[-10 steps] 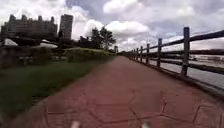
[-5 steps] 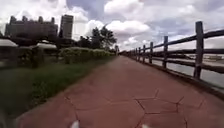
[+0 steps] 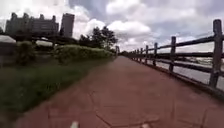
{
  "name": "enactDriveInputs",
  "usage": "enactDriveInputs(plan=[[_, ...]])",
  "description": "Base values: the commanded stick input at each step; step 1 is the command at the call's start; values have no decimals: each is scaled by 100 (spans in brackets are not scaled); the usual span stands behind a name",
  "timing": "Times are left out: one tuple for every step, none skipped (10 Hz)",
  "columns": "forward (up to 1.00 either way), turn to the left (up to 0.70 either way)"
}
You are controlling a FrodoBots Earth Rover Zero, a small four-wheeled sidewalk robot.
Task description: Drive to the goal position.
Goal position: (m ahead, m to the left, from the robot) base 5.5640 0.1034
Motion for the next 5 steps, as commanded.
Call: enactDriveInputs(plan=[[100, -27], [100, -27], [100, -27], [100, -21], [100, -1]])
